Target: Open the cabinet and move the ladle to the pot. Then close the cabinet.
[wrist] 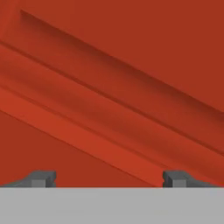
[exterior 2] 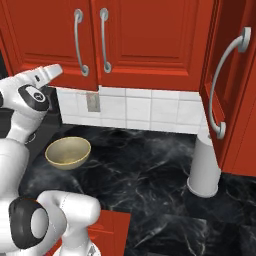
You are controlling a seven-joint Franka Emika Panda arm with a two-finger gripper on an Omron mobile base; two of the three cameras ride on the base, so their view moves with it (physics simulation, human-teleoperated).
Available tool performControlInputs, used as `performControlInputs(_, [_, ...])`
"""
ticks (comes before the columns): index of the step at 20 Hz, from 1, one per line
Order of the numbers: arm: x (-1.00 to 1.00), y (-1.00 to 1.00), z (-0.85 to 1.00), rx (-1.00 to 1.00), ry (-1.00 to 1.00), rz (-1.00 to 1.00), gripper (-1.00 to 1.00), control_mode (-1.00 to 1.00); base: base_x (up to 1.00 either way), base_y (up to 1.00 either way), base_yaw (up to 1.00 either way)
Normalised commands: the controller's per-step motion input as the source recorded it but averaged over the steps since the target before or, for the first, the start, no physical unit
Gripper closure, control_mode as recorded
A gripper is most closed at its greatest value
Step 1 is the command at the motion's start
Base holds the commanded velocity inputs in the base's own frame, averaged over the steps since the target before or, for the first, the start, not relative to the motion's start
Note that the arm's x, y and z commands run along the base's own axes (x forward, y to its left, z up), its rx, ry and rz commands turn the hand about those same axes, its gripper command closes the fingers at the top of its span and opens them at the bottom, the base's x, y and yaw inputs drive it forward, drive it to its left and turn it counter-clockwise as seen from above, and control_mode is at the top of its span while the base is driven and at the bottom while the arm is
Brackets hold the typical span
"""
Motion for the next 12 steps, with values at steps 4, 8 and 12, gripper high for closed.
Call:
performControlInputs(4, [0.50, -0.58, 0.16, 0.12, 0.19, 0.26, -1.00, -1.00, 0.00, 0.00, 0.00])
performControlInputs(8, [0.52, -0.51, 0.08, 0.10, 0.17, 0.25, -1.00, -1.00, 0.00, 0.00, 0.00])
performControlInputs(12, [0.48, -0.41, 0.03, 0.08, 0.17, 0.22, -1.00, -1.00, 0.00, 0.00, 0.00])
